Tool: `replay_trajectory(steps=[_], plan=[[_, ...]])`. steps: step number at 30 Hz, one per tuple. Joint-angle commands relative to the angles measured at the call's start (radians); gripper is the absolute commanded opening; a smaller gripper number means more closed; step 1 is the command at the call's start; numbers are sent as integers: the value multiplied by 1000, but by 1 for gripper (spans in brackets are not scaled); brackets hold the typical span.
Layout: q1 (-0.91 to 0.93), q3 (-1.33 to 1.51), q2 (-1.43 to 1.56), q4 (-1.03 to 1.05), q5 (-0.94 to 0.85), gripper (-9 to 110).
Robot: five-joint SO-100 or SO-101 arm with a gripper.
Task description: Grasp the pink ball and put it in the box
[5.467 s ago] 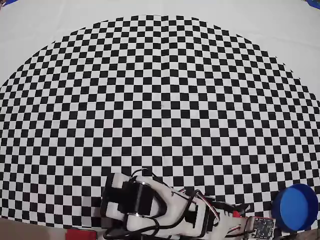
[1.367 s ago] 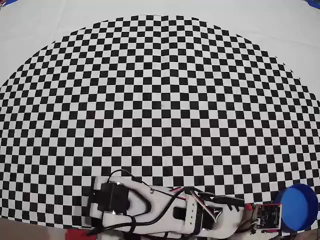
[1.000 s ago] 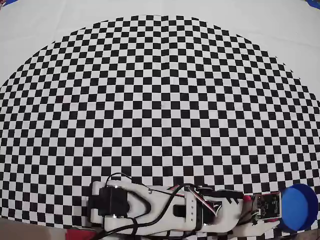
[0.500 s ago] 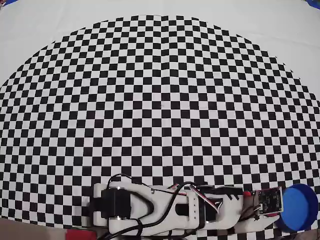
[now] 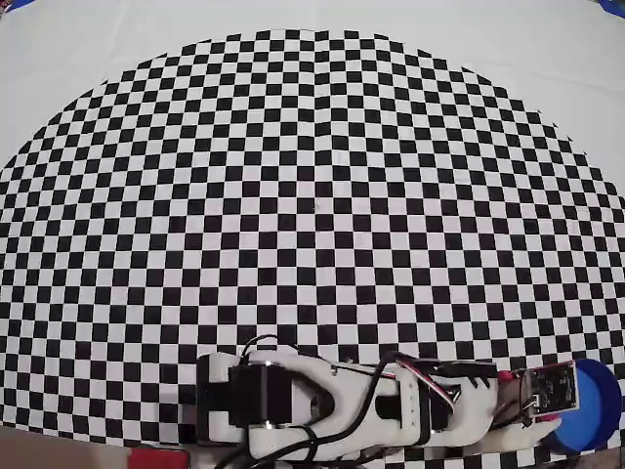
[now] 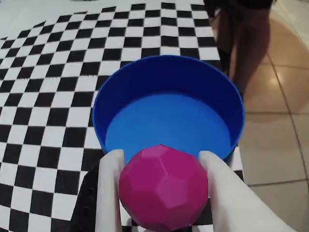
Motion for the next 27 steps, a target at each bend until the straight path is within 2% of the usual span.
replay_trajectory(steps=[1,27], plan=[[9,-72,-38,-25,-9,0],[12,-348,-356,-35,-9,0]])
